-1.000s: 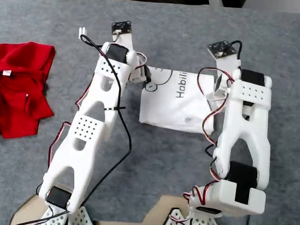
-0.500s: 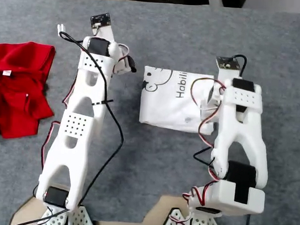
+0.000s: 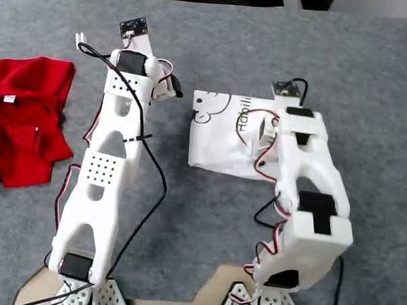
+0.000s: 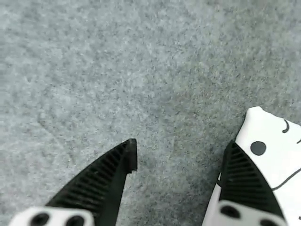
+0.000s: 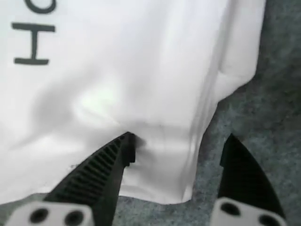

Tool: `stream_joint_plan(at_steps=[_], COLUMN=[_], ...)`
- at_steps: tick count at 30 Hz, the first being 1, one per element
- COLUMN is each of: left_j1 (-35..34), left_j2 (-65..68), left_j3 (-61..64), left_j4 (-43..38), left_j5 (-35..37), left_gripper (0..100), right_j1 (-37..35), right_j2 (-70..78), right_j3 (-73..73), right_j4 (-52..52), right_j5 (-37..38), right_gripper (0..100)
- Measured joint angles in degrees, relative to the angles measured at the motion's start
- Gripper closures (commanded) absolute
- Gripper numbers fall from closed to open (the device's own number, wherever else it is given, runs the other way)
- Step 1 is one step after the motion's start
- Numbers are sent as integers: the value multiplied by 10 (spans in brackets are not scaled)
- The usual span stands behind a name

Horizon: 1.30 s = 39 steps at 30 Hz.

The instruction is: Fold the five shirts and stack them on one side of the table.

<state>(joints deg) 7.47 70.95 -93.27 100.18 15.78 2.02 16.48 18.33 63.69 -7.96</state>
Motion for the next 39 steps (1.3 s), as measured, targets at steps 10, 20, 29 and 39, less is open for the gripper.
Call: stream_joint_plan(at_steps=[10, 20, 29, 39], left_j1=[-3, -19, -49, -87], left_j2=[0, 0, 0, 0], left_j3=[0, 0, 0, 0], left_j4=[0, 0, 0, 0], left_j5=[0, 0, -15, -16], left_gripper=[705, 705, 705, 705], right_j1=[2, 3, 96, 319], right_j2=[99, 120, 114, 114], right_j3=[-135, -195, -326, -342], right_j4=[91, 127, 215, 239], right_j5=[0, 30, 83, 192], right_gripper=[984, 994, 994, 994])
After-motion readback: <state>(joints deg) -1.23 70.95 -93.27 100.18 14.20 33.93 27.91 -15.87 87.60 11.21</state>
